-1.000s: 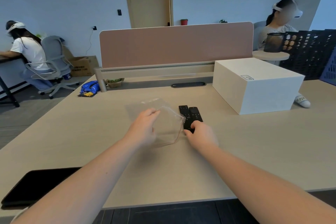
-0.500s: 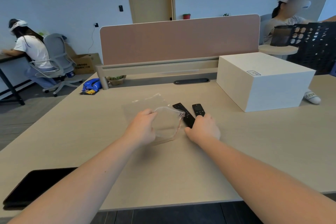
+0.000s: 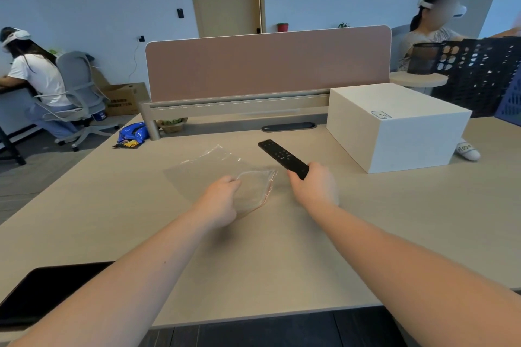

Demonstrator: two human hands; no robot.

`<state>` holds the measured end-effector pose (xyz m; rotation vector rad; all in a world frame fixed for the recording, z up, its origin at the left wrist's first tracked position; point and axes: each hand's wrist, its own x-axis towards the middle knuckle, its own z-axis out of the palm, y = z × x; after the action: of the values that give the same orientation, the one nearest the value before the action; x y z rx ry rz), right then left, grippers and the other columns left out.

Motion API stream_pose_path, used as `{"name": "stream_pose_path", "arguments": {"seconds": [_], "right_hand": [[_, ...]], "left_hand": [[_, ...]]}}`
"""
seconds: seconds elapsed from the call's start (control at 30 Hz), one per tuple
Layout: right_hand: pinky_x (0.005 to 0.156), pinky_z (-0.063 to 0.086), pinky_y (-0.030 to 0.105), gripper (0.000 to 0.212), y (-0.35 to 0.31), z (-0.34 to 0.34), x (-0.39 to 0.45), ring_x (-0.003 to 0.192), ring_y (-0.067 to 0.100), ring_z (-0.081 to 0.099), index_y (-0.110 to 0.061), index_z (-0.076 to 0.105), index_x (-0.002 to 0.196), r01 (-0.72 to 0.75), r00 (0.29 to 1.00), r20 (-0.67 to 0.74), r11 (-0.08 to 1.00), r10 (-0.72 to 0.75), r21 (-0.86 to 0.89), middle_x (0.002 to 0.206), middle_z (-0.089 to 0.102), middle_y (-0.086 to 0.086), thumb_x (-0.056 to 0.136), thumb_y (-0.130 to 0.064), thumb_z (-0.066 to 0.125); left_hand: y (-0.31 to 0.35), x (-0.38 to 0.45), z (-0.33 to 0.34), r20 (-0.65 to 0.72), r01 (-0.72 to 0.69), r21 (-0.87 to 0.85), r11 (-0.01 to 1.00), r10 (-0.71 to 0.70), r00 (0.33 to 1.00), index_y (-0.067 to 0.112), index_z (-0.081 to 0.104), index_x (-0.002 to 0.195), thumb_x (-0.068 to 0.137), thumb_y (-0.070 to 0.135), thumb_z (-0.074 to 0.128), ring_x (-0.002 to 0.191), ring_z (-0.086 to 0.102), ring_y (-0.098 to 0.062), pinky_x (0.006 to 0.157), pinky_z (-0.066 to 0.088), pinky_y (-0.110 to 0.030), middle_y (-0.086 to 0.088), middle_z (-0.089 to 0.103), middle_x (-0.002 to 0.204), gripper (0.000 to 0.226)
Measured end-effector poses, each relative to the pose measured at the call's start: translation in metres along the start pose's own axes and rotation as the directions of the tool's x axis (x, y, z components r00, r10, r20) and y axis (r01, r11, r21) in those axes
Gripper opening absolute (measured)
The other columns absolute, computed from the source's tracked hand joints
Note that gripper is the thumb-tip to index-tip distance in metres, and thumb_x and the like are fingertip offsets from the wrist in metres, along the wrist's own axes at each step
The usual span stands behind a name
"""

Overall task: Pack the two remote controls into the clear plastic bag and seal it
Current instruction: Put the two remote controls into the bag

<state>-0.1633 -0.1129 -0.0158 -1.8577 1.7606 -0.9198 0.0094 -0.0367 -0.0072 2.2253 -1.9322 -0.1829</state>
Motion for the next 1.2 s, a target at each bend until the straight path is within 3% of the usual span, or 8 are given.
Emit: {"name": "stream_pose_path", "arguments": {"seconds": [0.17, 0.3, 0.53, 0.83, 0.97, 1.07, 1.13, 1.2], "right_hand": [[0.063, 0.056, 0.038, 0.029, -0.011, -0.026, -0.016, 0.069, 0.027, 0.061, -0.012, 0.061, 0.085, 0.054, 0.999, -0.011, 0.966, -0.053, 0.253, 0.071, 0.059, 0.001, 0.083, -0.041, 0.061], [0.049, 0.039, 0.026, 0.021, -0.006, -0.044, -0.047, 0.058, 0.015, 0.052, -0.017, 0.057, 0.079, 0.115, 0.993, -0.010, 0.957, -0.116, 0.268, 0.059, 0.050, -0.009, 0.084, -0.036, 0.063], [0.063, 0.047, 0.030, 0.029, 0.002, -0.031, -0.059, 0.081, 0.028, 0.064, -0.010, 0.061, 0.093, 0.057, 0.990, 0.124, 0.996, -0.065, 0.071, 0.082, 0.063, 0.006, 0.083, -0.038, 0.063], [0.073, 0.051, 0.033, 0.034, -0.019, 0.012, -0.044, 0.094, 0.030, 0.065, -0.007, 0.062, 0.100, 0.097, 0.981, 0.168, 0.995, -0.097, 0.009, 0.101, 0.070, 0.011, 0.083, -0.036, 0.064], [0.078, 0.050, 0.036, 0.045, -0.029, 0.034, -0.036, 0.097, 0.032, 0.065, -0.008, 0.045, 0.115, 0.065, 0.970, 0.234, 0.998, -0.065, 0.008, 0.104, 0.069, 0.013, 0.082, -0.028, 0.068], [0.069, 0.042, 0.031, 0.023, -0.034, 0.046, -0.028, 0.089, 0.031, 0.061, -0.014, 0.043, 0.084, 0.067, 0.948, 0.312, 0.998, -0.058, -0.017, 0.092, 0.063, 0.013, 0.082, -0.017, 0.066], [0.068, 0.041, 0.028, 0.031, -0.038, 0.050, -0.025, 0.082, 0.026, 0.054, -0.018, 0.037, 0.064, 0.092, 0.932, 0.357, 0.994, -0.066, -0.057, 0.080, 0.056, 0.009, 0.084, -0.011, 0.059], [0.075, 0.049, 0.031, 0.014, -0.041, 0.053, -0.021, 0.092, 0.030, 0.061, -0.015, 0.055, 0.075, 0.128, 0.915, 0.396, 0.988, -0.082, -0.091, 0.094, 0.065, 0.014, 0.087, -0.007, 0.054]], "left_hand": [[0.014, -0.001, -0.004, -0.039, 0.031, -0.063, 0.998, -0.034, 0.999, 0.001, 0.043, 0.132, 0.081, 0.008, 0.053, 0.125, 0.043, -0.031, 0.102, 0.037, -0.034, -0.017, 0.043, 0.137, 0.052], [0.011, 0.002, -0.006, -0.069, 0.085, -0.130, 0.988, -0.094, 0.993, 0.005, 0.028, 0.142, 0.082, 0.005, 0.054, 0.135, 0.034, -0.028, 0.109, 0.031, -0.034, -0.013, 0.031, 0.148, 0.066], [0.010, 0.003, -0.004, -0.096, 0.088, -0.138, 0.987, -0.102, 0.990, 0.011, 0.015, 0.147, 0.087, 0.007, 0.048, 0.142, 0.024, -0.024, 0.115, 0.027, -0.035, -0.004, 0.016, 0.157, 0.068], [0.018, 0.005, 0.008, -0.030, -0.058, -0.185, 0.981, 0.053, 0.998, 0.011, 0.023, 0.145, 0.080, -0.003, 0.042, 0.142, 0.024, -0.021, 0.115, 0.027, -0.034, -0.004, 0.022, 0.156, 0.070], [0.017, 0.010, 0.015, -0.015, -0.074, -0.211, 0.975, 0.073, 0.997, 0.008, 0.024, 0.144, 0.080, -0.002, 0.043, 0.142, 0.022, -0.022, 0.118, 0.021, -0.032, -0.006, 0.023, 0.155, 0.067], [0.013, 0.014, 0.013, -0.024, -0.065, -0.231, 0.971, 0.061, 0.998, 0.009, 0.025, 0.144, 0.079, -0.004, 0.042, 0.143, 0.019, -0.020, 0.118, 0.018, -0.030, -0.005, 0.022, 0.155, 0.069], [0.009, 0.014, 0.010, -0.032, -0.067, -0.239, 0.969, 0.061, 0.998, 0.009, 0.025, 0.144, 0.078, -0.006, 0.040, 0.143, 0.019, -0.019, 0.116, 0.019, -0.028, -0.004, 0.022, 0.155, 0.069], [0.005, 0.014, 0.008, -0.046, -0.075, -0.244, 0.967, 0.066, 0.997, 0.009, 0.026, 0.144, 0.078, -0.007, 0.038, 0.143, 0.019, -0.019, 0.115, 0.018, -0.027, -0.004, 0.021, 0.156, 0.069]]}}
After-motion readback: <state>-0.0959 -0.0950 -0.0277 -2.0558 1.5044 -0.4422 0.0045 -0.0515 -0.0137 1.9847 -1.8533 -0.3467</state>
